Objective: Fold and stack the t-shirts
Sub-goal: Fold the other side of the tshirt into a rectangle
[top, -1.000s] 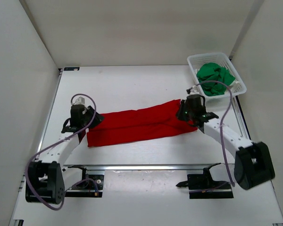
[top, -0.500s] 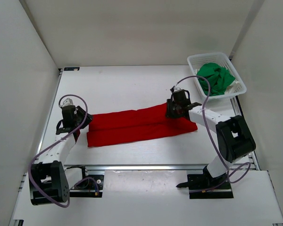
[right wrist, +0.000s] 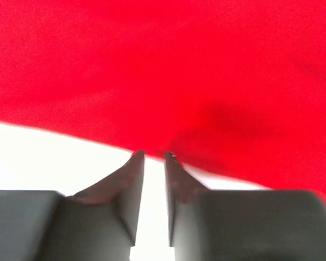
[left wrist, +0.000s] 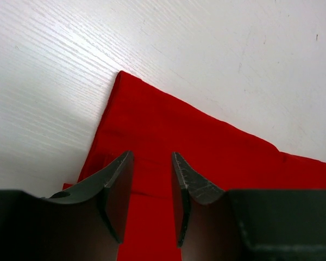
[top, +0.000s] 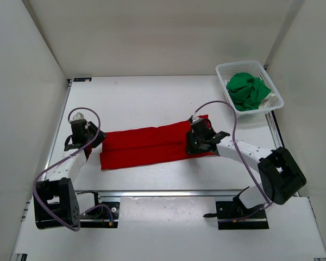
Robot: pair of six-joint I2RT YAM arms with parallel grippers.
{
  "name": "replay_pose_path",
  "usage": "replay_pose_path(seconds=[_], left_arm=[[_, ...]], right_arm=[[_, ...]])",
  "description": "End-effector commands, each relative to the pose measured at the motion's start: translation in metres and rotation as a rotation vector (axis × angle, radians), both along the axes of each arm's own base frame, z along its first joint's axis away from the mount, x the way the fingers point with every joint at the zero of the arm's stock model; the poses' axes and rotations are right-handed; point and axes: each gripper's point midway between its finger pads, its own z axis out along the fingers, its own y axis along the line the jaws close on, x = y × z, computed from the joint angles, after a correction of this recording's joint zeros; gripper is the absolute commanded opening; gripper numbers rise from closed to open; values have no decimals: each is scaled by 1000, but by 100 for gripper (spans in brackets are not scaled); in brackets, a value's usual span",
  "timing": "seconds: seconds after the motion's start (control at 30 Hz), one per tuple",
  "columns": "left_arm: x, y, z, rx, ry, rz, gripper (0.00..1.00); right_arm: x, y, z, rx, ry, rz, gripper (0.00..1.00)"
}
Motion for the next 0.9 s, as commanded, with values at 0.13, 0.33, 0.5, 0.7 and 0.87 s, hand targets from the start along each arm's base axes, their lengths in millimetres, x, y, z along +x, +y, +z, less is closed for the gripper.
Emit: replay_pose_path(seconds=[0.13,0.33,0.5,0.7,0.87], left_arm=[[10,5,19,11,-26,-17,45],[20,18,12,44,36,-1,45],[31,17,-11,42,117,-30,50],[43,13,-37,13,214,-82,54],[49,7,-50,-11,237,-95,53]], right_arm=[[7,22,60,141,-111,44,34],[103,-52,91,264,-254,-183,14],[152,-97,74,394,-264,-308,24],[170,-104,50,454,-199,-337,41],[184,-101,42,490,-181,-348,40]])
